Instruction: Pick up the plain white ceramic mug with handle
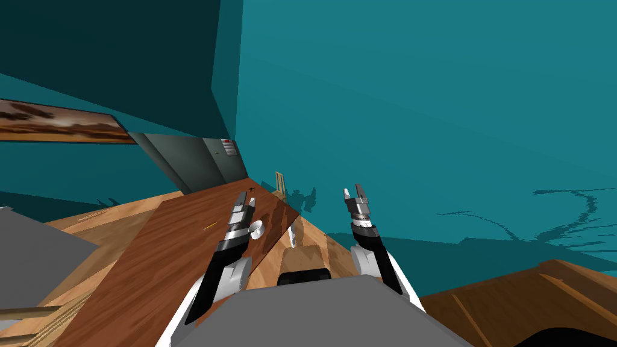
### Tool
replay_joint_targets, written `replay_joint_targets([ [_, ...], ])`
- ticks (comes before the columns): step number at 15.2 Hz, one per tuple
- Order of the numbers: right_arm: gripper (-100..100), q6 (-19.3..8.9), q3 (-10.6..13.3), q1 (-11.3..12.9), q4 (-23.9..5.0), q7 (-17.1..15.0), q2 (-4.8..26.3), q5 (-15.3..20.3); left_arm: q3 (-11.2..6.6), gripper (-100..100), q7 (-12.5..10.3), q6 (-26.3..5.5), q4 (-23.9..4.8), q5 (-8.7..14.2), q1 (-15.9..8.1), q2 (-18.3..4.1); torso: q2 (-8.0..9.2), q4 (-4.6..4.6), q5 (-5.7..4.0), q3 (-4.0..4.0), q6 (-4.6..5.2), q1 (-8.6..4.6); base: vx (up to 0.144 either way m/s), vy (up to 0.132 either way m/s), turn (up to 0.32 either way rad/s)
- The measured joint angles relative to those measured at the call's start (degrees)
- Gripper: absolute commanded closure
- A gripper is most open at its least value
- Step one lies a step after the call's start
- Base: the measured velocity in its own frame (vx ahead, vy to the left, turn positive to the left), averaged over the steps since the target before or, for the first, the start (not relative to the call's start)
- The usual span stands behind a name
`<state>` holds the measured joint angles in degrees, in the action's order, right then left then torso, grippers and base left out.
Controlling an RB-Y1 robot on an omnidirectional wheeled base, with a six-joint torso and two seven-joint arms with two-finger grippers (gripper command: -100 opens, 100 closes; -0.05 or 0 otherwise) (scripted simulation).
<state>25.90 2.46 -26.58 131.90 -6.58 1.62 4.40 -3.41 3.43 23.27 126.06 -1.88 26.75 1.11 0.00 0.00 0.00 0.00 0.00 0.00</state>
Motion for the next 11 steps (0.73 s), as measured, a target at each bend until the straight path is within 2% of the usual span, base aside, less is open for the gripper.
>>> replay_joint_targets([
  [3, 0, 0.00, 0.00, 0.00, 0.00, 0.00, 0.00, 0.00, -0.68, -100, 0.00, -1.99, -0.92, 0.37, -0.61, -2.70, -0.01, 0.00, -0.01, -0.01, 0.01, -0.03, 0.002, -0.016, -0.046],
  [6, 0, 0.00, 0.00, 0.00, 0.00, 0.00, 0.00, 0.00, -1.77, -100, -0.01, -5.56, -2.61, 0.97, -1.58, -5.67, -0.03, -0.01, -0.01, -0.02, 0.01, -0.06, 0.007, -0.023, -0.065],
  [11, 0, 0.00, 0.00, 0.00, 0.00, 0.00, 0.00, 0.00, -3.85, -100, 0.01, -11.43, -6.80, 2.10, -3.50, -9.36, -0.04, -0.01, -0.01, -0.03, 0.01, -0.07, 0.007, -0.025, -0.070],
])
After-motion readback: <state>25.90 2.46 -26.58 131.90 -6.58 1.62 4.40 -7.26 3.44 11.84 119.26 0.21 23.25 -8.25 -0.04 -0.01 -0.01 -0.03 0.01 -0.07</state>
